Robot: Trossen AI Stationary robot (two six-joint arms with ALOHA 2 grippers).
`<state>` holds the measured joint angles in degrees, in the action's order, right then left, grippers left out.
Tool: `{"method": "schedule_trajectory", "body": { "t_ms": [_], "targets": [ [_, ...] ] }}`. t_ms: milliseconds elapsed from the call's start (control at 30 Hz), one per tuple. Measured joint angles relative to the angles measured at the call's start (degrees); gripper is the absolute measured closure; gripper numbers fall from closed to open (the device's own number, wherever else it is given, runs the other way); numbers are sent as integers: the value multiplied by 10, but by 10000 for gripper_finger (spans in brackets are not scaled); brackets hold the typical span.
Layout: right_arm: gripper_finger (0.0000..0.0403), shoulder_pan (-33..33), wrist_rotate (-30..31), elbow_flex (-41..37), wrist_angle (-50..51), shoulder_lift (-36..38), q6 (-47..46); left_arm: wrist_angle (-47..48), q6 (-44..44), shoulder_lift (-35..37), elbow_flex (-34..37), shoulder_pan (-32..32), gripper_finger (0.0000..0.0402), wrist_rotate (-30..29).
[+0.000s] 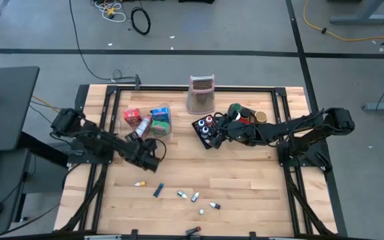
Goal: Pick & Place Kitchen Items
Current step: Put the violet food coloring bottle into the black bin
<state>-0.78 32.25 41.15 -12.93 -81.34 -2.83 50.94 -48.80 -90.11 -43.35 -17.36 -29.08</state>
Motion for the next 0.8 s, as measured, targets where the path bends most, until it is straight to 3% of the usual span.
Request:
{"method": "schedule_trajectory", "body": {
  "t_ms": [200,467,800],
  "targets": [
    [182,0,12,0,-8,0,0,1,12,0,12,26,189,-4],
    [182,0,12,0,-8,0,-1,-7,119,0,12,26,189,64],
    [182,0,12,0,-8,0,-27,-55,283,0,11,28,189,15]
  ]
}}
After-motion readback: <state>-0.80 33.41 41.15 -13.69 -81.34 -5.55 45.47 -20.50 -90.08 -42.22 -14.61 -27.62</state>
